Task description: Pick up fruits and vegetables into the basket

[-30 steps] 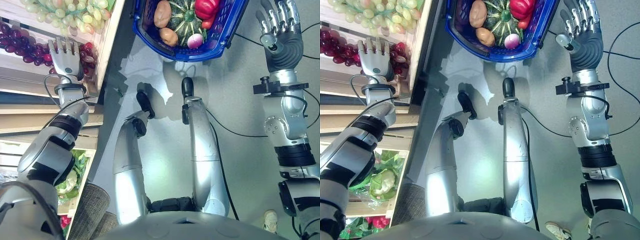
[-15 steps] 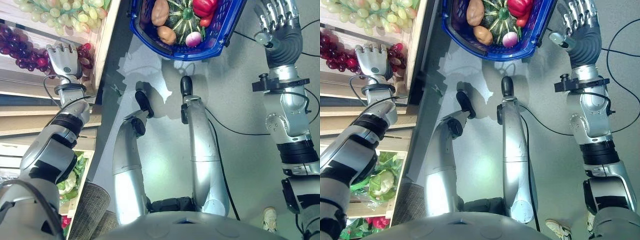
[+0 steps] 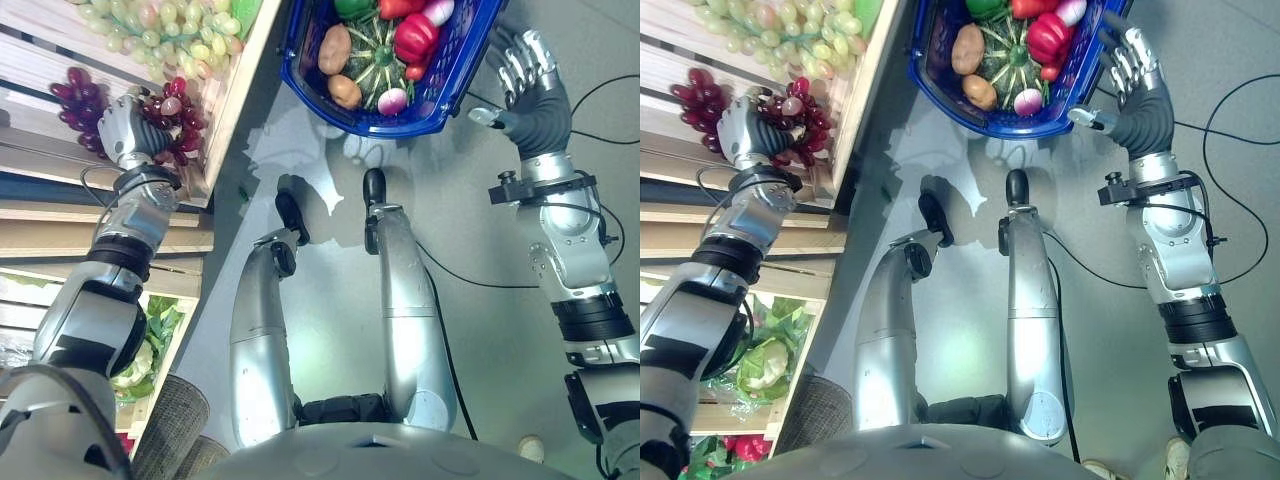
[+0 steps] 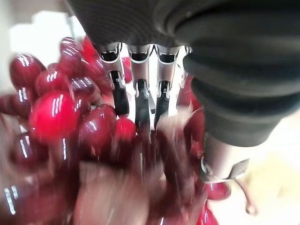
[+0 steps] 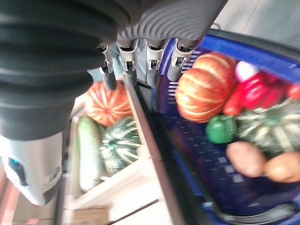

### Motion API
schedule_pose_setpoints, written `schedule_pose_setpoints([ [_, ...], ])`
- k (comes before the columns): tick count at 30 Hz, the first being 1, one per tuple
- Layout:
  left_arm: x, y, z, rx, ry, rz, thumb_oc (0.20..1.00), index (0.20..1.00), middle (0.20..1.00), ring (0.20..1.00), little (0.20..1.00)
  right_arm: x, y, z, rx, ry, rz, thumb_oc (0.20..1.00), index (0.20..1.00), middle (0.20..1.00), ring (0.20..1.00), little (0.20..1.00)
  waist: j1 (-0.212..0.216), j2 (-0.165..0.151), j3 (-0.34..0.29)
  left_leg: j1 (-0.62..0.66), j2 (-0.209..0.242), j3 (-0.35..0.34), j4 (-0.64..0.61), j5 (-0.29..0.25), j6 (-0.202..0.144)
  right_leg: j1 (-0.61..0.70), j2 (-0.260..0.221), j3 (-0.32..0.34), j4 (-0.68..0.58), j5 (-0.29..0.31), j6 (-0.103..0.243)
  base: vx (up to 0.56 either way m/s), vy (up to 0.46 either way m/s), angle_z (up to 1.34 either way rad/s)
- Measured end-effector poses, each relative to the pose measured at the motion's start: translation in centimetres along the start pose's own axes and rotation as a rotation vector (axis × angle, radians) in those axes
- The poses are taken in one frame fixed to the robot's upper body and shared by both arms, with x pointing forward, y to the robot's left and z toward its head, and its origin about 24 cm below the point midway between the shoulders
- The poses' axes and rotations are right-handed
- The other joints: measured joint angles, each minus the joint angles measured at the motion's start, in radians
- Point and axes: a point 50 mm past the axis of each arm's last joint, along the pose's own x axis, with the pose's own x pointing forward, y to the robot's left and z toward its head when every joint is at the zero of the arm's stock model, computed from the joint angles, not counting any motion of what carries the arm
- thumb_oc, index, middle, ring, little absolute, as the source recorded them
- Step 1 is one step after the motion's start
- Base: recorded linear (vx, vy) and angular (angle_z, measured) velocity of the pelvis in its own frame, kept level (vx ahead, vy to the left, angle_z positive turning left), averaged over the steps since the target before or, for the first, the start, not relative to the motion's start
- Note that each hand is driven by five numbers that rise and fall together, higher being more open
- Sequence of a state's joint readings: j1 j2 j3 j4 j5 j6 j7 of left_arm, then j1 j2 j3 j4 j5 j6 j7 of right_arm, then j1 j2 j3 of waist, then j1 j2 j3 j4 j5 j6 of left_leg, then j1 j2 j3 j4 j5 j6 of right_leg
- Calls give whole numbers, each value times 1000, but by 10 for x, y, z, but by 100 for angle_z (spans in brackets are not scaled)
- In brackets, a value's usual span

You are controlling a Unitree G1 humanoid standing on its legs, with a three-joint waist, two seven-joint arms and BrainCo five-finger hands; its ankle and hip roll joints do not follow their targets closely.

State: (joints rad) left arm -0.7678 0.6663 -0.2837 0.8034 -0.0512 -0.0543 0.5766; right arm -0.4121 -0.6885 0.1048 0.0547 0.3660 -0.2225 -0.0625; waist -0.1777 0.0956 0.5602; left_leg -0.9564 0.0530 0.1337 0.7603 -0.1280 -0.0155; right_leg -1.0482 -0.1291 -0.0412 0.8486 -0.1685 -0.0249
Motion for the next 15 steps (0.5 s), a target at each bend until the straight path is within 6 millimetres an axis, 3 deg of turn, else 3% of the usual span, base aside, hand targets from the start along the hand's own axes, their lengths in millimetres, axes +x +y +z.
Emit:
schedule_pose_setpoints([
  [3,-6,6,5,-218,-24,5,200,200,200,200,200,-8,2,-14,-136,95,31,1000,1000,1000,1000,1000,19,-4,0,26,-1,-16,-2,1,-1,37,-2,-13,-6,-8,5,-14,-77,10],
  [8,-15,11,17,-416,-89,-12,200,200,200,200,200,-14,6,-27,-259,198,71,1000,1000,1000,1000,1000,39,-17,2,29,-11,-41,-19,19,-10,52,8,-18,-12,-8,5,-9,-57,17],
  [15,-26,12,45,-602,-202,-72,200,200,200,200,200,3,20,-21,-388,206,156,1000,1000,1000,1000,1000,75,-34,10,52,-12,-55,-36,30,-12,84,20,-24,-33,-7,5,-4,-35,3],
])
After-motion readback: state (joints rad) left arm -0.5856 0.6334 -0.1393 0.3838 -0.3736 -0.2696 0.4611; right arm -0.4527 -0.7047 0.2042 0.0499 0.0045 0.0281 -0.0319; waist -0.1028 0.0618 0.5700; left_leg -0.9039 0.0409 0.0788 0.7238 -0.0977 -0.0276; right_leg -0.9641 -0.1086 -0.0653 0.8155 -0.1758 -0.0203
